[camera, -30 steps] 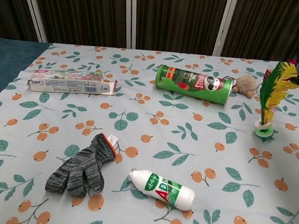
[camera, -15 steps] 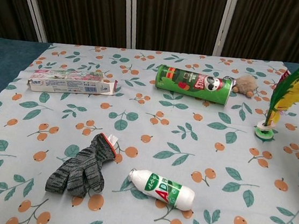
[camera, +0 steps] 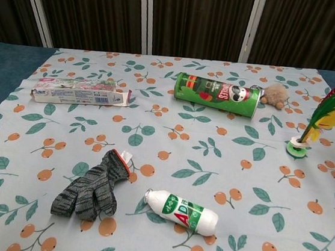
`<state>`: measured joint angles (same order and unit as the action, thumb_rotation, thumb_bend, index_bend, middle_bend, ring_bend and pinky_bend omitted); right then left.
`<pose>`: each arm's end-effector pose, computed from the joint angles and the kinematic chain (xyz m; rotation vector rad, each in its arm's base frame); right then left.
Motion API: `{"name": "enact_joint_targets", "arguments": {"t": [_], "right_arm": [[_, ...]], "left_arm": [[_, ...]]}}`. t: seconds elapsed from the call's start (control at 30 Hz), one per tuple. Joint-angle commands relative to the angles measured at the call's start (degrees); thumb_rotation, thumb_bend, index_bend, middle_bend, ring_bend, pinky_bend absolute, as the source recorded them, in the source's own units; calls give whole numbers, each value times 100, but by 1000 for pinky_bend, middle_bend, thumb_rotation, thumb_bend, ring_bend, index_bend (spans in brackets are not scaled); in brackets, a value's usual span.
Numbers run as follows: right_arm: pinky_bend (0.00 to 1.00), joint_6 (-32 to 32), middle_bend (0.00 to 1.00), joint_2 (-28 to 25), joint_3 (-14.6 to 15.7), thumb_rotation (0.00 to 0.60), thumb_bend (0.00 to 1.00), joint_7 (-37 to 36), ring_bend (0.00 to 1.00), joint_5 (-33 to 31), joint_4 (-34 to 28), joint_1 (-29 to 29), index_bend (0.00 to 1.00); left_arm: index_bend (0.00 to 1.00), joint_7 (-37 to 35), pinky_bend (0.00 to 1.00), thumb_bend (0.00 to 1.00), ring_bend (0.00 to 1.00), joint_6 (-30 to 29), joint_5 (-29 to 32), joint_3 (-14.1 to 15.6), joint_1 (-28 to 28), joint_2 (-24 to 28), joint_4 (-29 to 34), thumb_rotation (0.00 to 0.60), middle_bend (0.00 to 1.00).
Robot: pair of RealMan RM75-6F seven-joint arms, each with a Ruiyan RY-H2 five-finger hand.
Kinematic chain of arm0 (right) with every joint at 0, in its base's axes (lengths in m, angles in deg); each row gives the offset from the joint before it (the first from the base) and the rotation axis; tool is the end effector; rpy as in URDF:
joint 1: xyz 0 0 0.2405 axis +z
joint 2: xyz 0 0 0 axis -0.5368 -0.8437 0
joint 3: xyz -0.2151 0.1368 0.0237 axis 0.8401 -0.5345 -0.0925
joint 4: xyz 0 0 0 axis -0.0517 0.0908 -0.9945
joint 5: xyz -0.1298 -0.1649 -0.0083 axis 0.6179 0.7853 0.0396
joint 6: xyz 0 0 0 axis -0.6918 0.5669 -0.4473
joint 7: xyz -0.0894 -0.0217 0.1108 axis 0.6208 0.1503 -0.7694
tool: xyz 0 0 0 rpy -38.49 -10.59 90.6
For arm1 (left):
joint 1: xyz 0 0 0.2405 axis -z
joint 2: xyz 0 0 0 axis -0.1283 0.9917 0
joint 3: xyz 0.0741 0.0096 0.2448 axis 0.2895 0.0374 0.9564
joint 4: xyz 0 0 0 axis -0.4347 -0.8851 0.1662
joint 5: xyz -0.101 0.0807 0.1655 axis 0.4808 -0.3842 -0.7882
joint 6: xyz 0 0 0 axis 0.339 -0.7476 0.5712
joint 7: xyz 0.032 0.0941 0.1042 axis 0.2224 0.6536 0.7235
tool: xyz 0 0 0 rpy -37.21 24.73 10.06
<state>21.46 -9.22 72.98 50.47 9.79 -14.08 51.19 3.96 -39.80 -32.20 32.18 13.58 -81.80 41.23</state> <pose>-0.2393 -0.2768 0.1232 1.2347 -0.8419 0.9574 -0.3102 0.1871 0.1536 -1.4270 -0.8271 -0.8164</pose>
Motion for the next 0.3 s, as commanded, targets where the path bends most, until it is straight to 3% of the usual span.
{"name": "enact_joint_targets", "arguments": {"t": [0.03,0.2,0.3], "right_arm": [[0,316,0,-662,704,600,229,-942,0,1235,531,-503,95],[0,381,0,-813,1019,600,185,-1399,0,1614,1178,-737,20],[0,435,0,-795,1004,600,174,-1517,0,1683,1323,-765,4]], "left_arm": [[9,12,0,56,0,-4,0,-2,0,-4,-3,525,0],[9,54,0,56,0,-18,1,-5,-4,-16,-1,527,0],[9,64,0,57,0,-20,-2,-4,-4,-20,0,526,0]]}}
